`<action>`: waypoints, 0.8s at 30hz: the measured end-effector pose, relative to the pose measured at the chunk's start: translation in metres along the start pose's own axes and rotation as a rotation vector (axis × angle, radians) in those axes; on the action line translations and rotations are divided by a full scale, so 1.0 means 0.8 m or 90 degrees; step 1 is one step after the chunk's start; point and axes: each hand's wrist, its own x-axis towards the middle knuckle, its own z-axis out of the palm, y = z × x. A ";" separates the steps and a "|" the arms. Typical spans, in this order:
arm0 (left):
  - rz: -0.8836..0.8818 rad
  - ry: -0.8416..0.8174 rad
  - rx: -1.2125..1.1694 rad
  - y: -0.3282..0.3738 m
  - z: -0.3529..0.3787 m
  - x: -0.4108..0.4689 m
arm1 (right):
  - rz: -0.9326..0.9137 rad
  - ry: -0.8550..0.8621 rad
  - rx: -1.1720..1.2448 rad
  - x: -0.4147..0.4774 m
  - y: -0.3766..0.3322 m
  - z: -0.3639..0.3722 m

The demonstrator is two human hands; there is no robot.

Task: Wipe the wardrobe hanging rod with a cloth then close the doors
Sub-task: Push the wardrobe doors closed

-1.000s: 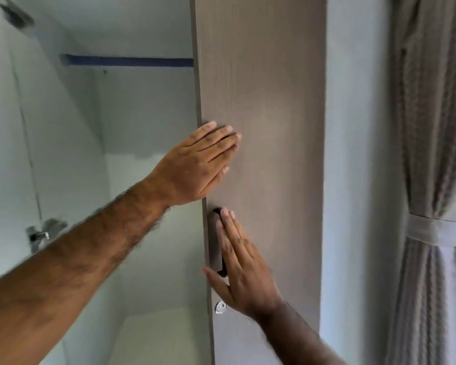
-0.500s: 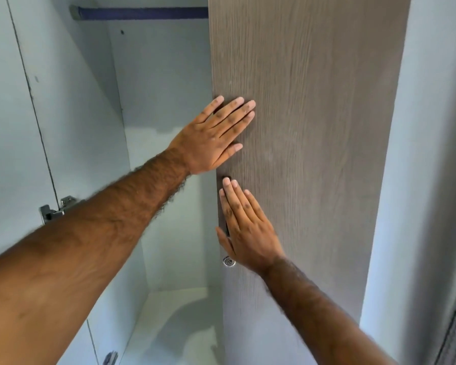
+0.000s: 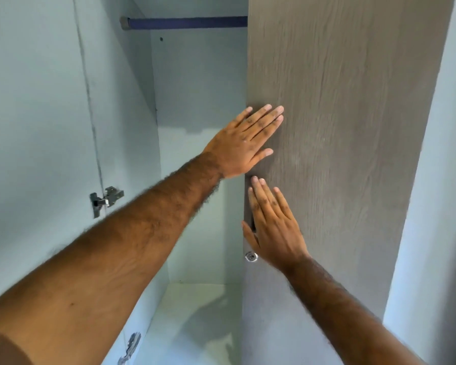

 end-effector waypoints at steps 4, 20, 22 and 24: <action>-0.228 0.129 -0.103 0.004 -0.074 -0.065 | -0.030 0.065 0.043 0.038 -0.010 -0.028; -0.924 0.298 0.159 -0.008 -0.301 -0.443 | -0.541 0.473 0.381 0.310 -0.423 -0.263; -1.025 0.290 0.027 -0.007 -0.302 -0.449 | -0.575 0.428 0.284 0.313 -0.440 -0.277; -1.050 0.317 -0.075 -0.002 -0.300 -0.447 | -0.594 0.329 0.180 0.312 -0.439 -0.274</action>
